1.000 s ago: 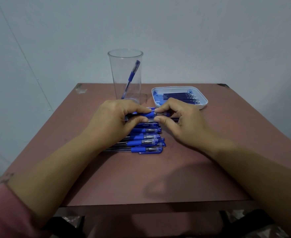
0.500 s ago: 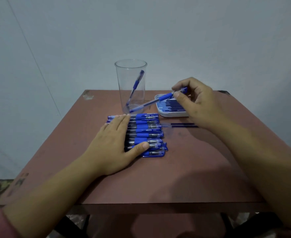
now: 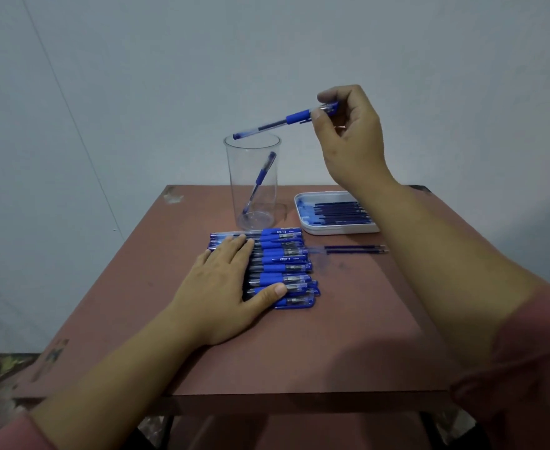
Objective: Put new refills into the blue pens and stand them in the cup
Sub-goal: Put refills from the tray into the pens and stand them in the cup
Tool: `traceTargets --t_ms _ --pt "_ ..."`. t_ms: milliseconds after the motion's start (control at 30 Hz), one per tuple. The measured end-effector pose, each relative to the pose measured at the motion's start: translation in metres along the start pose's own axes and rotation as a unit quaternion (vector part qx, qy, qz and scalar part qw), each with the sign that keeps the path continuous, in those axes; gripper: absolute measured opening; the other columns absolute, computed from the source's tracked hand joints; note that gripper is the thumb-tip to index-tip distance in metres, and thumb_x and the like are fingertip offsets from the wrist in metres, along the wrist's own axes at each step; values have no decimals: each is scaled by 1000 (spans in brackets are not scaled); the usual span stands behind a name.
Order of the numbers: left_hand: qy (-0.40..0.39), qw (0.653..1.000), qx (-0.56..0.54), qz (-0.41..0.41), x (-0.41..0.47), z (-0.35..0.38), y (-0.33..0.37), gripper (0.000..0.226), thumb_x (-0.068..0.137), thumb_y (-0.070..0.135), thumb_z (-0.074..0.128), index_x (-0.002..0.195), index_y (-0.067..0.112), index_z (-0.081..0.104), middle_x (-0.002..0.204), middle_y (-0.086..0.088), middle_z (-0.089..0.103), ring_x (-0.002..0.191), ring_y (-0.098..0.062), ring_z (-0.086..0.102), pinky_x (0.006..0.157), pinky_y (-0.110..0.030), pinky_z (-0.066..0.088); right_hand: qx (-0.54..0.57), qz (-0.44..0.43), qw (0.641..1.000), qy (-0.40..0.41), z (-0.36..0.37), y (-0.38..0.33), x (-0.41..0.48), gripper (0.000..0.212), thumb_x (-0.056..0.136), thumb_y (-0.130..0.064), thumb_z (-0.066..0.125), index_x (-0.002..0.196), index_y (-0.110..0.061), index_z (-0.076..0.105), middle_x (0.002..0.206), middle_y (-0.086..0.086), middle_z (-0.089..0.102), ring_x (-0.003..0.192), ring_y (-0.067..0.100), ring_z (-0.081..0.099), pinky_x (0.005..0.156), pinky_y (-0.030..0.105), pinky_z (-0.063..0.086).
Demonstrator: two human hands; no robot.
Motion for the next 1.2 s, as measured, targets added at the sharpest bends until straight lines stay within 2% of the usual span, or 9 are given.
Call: traceTargets --t_ms 233,433,533,600,700,833,967,1100,1200 --pt "-2 1000 0 -2 0 2 -3 111 68 91 1 155 22 13 162 5 13 148 -9 8 121 -34 10 -39 -27 997 -64 24 6 26 29 91 -11 62 107 -19 38 84 -9 56 67 -1 53 69 16 46" --pt "-14 1000 4 -7 1 3 -5 112 66 91 -2 156 23 8 163 7 8 148 -7 5 121 -37 11 -94 -16 984 -148 45 24 28 20 89 -20 66 102 -25 52 85 -9 64 82 12 57 72 9 41" --pt "-22 1000 7 -8 2 4 -5 112 66 90 -2 156 24 5 163 8 5 148 -7 3 122 -36 9 -129 -46 971 -196 53 31 20 9 94 -23 59 102 -22 62 87 -21 59 92 13 52 83 20 41" --pt "-23 1000 9 -8 2 4 -5 111 67 90 -2 156 24 4 163 8 4 148 -6 2 122 -36 8 -145 -59 964 -216 57 36 13 16 97 -28 52 102 -22 67 94 -23 58 100 12 47 87 24 36" --pt "-23 1000 12 -7 3 5 -6 111 67 90 -3 156 24 4 163 8 4 148 -6 1 122 -36 8 -147 -94 962 -210 56 39 7 23 95 -30 51 103 -20 70 102 -19 60 104 6 50 95 27 33" --pt "-24 1000 12 -6 3 5 -6 111 67 89 -3 156 23 4 163 8 5 148 -7 2 122 -35 7 -146 -97 963 -204 53 38 3 21 96 -26 55 110 -18 69 105 -22 56 103 -13 43 92 14 30" --pt "-27 1000 12 -6 3 5 -5 111 67 89 -2 156 24 4 163 8 6 148 -7 2 122 -37 9 -154 -97 964 -193 46 31 -1 24 95 -28 58 117 -23 65 109 -24 53 102 -10 41 88 11 29" --pt "-21 1000 8 -4 3 5 -6 111 67 90 -2 156 23 6 163 7 8 148 -7 4 121 -37 11 -157 -71 964 -201 25 28 -24 22 92 -29 60 114 -30 63 109 -23 52 102 4 45 87 11 32" --pt "-17 1000 7 0 3 4 -5 111 67 90 -2 155 23 7 162 6 9 148 -8 5 121 -37 11 -171 -60 953 -244 10 31 -53 21 88 -34 61 109 -30 65 107 -23 57 99 1 48 84 14 34"
Point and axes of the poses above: each hand's wrist, its own x-axis towards the middle knuckle, its own z-axis out of the palm, y = z × x, the point moved 5 cm from there along x, towards the middle knuckle
